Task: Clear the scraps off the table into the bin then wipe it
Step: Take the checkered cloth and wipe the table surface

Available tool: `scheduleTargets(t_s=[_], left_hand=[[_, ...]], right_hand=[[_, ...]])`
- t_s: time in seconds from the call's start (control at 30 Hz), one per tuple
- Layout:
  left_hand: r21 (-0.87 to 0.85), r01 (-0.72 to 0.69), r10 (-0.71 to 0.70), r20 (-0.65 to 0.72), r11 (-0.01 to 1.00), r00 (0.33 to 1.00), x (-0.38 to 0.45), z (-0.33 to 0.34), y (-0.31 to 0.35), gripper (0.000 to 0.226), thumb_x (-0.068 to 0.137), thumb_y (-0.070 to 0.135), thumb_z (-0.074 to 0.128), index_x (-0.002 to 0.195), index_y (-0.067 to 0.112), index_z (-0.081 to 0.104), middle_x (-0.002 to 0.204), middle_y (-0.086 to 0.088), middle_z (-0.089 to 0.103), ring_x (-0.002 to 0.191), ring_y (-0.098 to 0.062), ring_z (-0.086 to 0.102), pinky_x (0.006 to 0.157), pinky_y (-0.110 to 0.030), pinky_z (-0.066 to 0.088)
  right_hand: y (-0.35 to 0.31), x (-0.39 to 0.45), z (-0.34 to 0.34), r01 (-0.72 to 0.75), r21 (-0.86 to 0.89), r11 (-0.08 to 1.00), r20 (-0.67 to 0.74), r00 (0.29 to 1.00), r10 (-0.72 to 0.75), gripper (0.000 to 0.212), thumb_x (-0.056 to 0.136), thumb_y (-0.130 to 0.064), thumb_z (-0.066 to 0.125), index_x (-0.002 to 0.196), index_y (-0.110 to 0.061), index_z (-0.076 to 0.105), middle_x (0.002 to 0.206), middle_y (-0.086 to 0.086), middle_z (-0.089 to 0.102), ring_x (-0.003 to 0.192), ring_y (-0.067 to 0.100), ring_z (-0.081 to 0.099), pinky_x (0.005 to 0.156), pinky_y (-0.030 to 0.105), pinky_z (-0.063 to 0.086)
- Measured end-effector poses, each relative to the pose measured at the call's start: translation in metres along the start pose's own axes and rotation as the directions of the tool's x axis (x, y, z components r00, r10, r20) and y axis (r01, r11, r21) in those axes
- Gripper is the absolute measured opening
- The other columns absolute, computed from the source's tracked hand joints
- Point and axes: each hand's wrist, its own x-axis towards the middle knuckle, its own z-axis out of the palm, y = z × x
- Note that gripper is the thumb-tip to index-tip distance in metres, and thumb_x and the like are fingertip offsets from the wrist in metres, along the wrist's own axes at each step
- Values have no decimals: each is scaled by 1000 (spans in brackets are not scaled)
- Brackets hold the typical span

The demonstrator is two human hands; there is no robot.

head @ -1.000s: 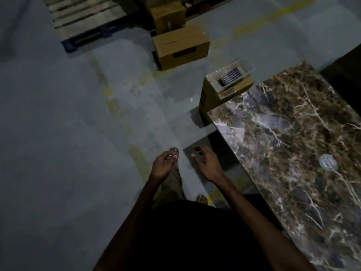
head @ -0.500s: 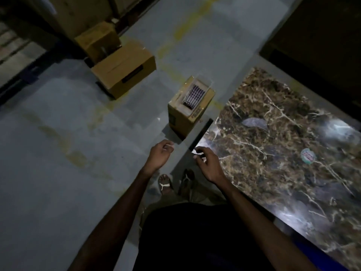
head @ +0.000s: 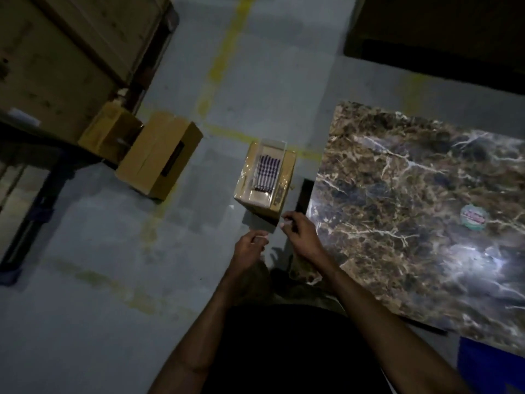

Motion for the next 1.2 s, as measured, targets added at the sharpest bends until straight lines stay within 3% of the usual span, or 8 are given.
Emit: scheduleTargets(t_s=[0.2, 0.37, 0.47, 0.53, 0.67, 0.9, 1.07, 1.2], left_hand=[[137, 4, -19, 107, 991, 994, 96, -28, 27, 17, 103, 25, 58, 99, 24, 74, 97, -3, 76, 90, -23, 72, 77, -31, 56], [351, -102, 40, 180, 931, 983, 191, -40, 42, 17, 102, 17, 61, 112, 8, 71, 105, -2, 71, 94, -18, 68, 79, -21, 54], [583, -371, 236, 296, 723, 926, 244, -41, 39, 17, 97, 15, 60, 107, 5, 69, 100, -7, 71, 89, -23, 66, 75, -26, 52], [731, -508, 312, 404, 456, 860, 275, -35, 33, 22, 91, 17, 61, 109, 7, 66, 106, -15, 69, 97, -33, 65, 80, -38, 48], [817, -570, 325, 519, 82, 791, 316, -13, 20, 49, 93, 19, 63, 137, 4, 51, 138, -22, 55, 130, -38, 50, 108, -48, 40], [785, -582, 327, 618, -211, 715, 358, 5, -18, 58, 101, 24, 56, 146, -7, 37, 142, -33, 47, 124, -46, 56, 101, -49, 53], [713, -662, 295, 700, -230, 651, 368, -3, -3, 42, 103, 14, 55, 139, -5, 46, 130, -29, 54, 110, -39, 64, 81, -40, 60], [707, -705, 381, 638, 54, 669, 358, -13, 23, 36, 99, 3, 56, 134, -2, 48, 123, -25, 57, 108, -39, 62, 80, -45, 60]], right_hand=[[-7, 68, 32, -73, 3, 997, -97, 993, 73, 22, 97, -8, 66, 119, -6, 67, 112, 4, 61, 101, 18, 60, 90, 34, 51], [11, 131, 73, -220, 46, 974, -198, 954, 225, 19, 97, -10, 64, 115, -6, 67, 107, 1, 60, 99, 23, 63, 90, 44, 54], [19, 158, 88, -293, 61, 954, -189, 935, 299, 17, 100, -9, 61, 114, -4, 69, 107, 8, 65, 98, 20, 60, 87, 33, 49], [24, 172, 93, -344, 72, 936, -170, 921, 351, 20, 102, -18, 58, 114, -10, 73, 110, 8, 69, 102, 20, 62, 87, 30, 47], [37, 189, 101, -442, 26, 897, -157, 884, 440, 20, 102, -19, 60, 118, -12, 70, 119, 8, 62, 104, 11, 51, 85, 24, 40], [51, 191, 106, -474, -20, 880, -181, 868, 463, 15, 101, -11, 61, 110, -6, 70, 108, 8, 55, 102, 19, 55, 90, 27, 45], [40, 189, 107, -504, -2, 864, -175, 851, 496, 18, 101, -13, 63, 115, -4, 70, 109, 4, 52, 105, 24, 60, 96, 36, 51], [23, 180, 107, -448, -1, 894, -196, 877, 439, 22, 100, -12, 62, 121, -11, 69, 114, 3, 54, 108, 24, 62, 95, 36, 53]])
